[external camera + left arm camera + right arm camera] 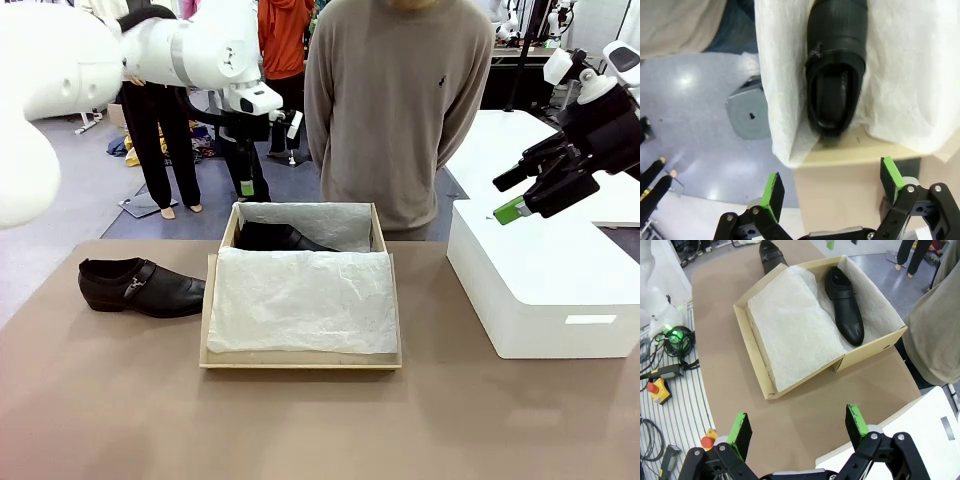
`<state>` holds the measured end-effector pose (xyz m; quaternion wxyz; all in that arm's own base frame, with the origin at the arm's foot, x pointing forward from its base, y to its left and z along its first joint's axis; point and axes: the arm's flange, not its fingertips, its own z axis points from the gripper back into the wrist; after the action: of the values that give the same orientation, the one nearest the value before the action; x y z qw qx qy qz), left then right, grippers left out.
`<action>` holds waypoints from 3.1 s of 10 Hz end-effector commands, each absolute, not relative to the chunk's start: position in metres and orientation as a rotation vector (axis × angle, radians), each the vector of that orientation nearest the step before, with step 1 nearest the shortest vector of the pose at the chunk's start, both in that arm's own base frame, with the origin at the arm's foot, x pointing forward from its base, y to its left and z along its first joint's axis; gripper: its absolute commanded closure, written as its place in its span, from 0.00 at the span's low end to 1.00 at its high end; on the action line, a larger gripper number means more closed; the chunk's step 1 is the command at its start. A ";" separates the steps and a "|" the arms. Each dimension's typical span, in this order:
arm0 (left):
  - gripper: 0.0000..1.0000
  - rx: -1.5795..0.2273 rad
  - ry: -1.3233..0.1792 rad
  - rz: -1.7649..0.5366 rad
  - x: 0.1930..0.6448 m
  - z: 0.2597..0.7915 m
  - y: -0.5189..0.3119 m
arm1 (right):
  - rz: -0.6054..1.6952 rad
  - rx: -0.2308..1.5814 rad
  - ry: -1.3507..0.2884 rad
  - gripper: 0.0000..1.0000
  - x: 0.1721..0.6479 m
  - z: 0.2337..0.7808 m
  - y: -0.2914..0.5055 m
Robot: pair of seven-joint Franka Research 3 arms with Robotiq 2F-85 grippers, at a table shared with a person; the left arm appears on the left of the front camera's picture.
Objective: Pack the shoes into the box.
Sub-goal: Place the other shoe of the Shoes into the Shoes Box.
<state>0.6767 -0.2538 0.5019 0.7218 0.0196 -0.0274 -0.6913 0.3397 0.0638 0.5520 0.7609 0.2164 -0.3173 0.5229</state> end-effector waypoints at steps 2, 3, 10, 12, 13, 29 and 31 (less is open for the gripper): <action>0.00 0.053 -0.037 -1.563 0.630 0.519 -0.201 | 1.160 0.491 -0.717 0.00 0.343 0.552 0.063; 0.00 0.058 -0.064 -1.582 0.622 0.522 -0.180 | 1.160 0.491 -0.717 0.00 0.343 0.552 0.063; 0.00 0.013 -0.114 -1.539 0.559 0.508 -0.084 | 1.160 0.491 -0.717 0.00 0.343 0.552 0.063; 0.00 0.009 -0.082 -1.549 0.573 0.499 -0.085 | 1.160 0.491 -0.717 0.00 0.343 0.552 0.063; 0.00 0.007 -0.085 -1.529 0.564 0.508 -0.081 | 1.160 0.491 -0.717 0.00 0.343 0.552 0.063; 0.00 0.039 -0.132 -1.529 0.570 0.502 -0.038 | 1.160 0.491 -0.717 0.00 0.343 0.552 0.063; 0.00 0.041 -0.142 -1.500 0.567 0.491 -0.020 | 1.160 0.491 -0.717 0.00 0.343 0.552 0.063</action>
<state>0.5742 -0.0243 0.5019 0.7342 0.0189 -0.0516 -0.6768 0.3397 0.0636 0.5519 0.7612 0.2161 -0.3173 0.5227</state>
